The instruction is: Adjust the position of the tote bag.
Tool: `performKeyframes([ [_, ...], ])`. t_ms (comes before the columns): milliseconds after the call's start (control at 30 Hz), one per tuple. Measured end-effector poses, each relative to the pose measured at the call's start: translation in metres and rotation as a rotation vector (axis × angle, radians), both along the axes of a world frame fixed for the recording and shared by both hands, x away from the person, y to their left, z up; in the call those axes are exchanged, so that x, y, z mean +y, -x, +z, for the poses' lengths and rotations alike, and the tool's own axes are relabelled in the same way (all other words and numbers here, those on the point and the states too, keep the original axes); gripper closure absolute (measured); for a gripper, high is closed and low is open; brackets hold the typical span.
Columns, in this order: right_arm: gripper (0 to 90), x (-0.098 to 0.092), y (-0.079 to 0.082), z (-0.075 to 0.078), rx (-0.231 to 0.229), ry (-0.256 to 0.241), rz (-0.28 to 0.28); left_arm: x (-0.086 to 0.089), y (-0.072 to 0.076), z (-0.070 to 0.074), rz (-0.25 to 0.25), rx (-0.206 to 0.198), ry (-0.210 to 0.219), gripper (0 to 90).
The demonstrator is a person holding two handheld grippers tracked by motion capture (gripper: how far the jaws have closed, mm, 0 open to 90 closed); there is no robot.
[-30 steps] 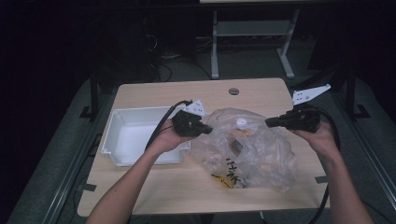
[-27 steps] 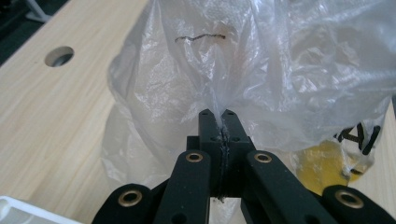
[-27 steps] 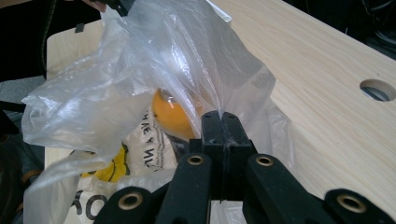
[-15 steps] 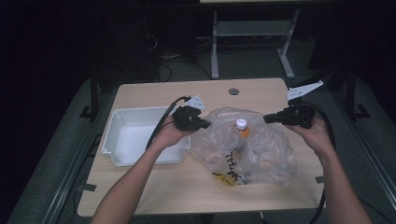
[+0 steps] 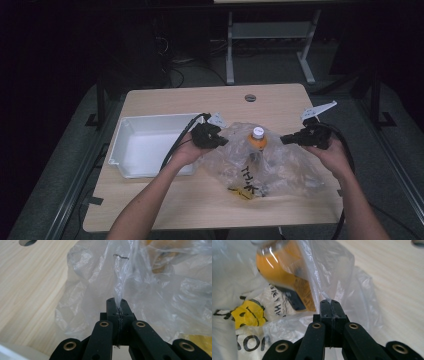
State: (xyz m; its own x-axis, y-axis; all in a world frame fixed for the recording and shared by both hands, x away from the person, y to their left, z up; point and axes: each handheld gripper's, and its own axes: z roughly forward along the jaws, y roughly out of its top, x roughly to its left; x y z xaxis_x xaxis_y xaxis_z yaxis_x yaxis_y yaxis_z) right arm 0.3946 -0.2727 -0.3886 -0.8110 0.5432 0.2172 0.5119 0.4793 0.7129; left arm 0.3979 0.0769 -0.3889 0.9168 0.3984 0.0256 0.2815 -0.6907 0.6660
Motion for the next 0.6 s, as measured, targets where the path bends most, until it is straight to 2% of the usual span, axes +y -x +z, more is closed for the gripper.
performKeyframes([
  [33, 89.8, 0.0, 0.001, -0.003, 0.017, 0.003, -0.003, -0.001, 0.001, -0.002, -0.003, 0.002, -0.009, 89.8],
  [100, 89.8, 0.0, 0.003, -0.01, 0.022, 0.01, -0.01, -0.002, 0.003, -0.005, 0.0, -0.004, -0.019, 89.8],
  [133, 89.8, 0.0, 0.004, -0.012, 0.026, 0.008, -0.014, -0.003, 0.005, -0.007, 0.007, 0.0, -0.011, 89.8],
  [300, 89.8, 0.0, 0.011, -0.031, 0.059, 0.021, -0.03, -0.006, 0.013, -0.016, 0.027, 0.002, -0.027, 89.8],
  [433, 89.8, 0.002, 0.014, -0.043, 0.085, 0.025, -0.037, -0.013, 0.024, -0.017, 0.033, -0.027, -0.068, 89.7],
  [600, 89.7, 0.006, 0.016, -0.055, 0.1, 0.034, -0.043, -0.017, 0.033, -0.023, 0.064, -0.018, -0.047, 89.7],
])
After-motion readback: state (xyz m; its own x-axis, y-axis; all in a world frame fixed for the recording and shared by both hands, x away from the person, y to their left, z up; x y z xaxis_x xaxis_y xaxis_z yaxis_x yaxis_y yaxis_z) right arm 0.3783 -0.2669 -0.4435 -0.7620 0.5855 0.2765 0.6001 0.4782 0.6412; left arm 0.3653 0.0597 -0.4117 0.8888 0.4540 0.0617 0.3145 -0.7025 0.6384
